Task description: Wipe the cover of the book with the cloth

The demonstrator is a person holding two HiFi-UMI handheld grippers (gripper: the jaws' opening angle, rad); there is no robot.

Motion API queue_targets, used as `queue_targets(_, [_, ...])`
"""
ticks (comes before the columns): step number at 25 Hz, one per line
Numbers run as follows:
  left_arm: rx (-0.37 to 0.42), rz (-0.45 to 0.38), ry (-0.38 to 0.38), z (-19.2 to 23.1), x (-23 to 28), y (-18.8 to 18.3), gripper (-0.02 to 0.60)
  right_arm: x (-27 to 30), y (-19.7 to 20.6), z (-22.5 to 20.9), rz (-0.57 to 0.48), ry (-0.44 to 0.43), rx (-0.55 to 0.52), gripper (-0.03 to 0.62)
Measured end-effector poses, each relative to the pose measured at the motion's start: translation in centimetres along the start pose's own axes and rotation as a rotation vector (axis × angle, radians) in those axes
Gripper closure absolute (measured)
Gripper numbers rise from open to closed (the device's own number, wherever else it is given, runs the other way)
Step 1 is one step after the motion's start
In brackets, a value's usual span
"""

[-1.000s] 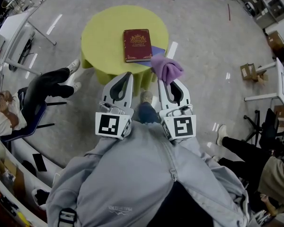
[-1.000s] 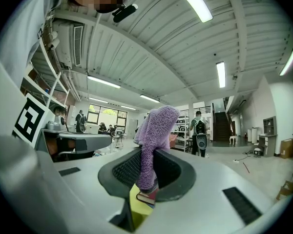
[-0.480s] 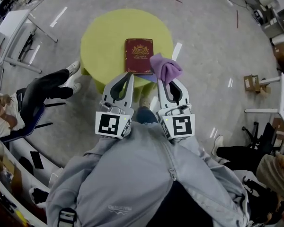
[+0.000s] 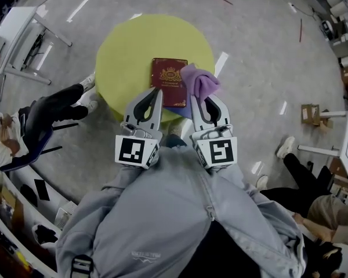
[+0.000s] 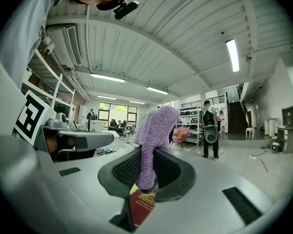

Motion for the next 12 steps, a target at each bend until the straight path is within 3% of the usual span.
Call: queue_targets(12, [0.013,-0.017,-0.100,2.1,5.9,-0.5,0.563,6.1,1.7,-3.7,-0.015,-0.147,0.001,0.522])
Point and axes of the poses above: the fingertips, and each gripper's own axes: x forward along the fingers, z to its left, y out of its underside, the point moved 2 cm from there along -x, backward along the fingers, and after that the axes turned 14 degrees about -x, right-handed, at the moved point
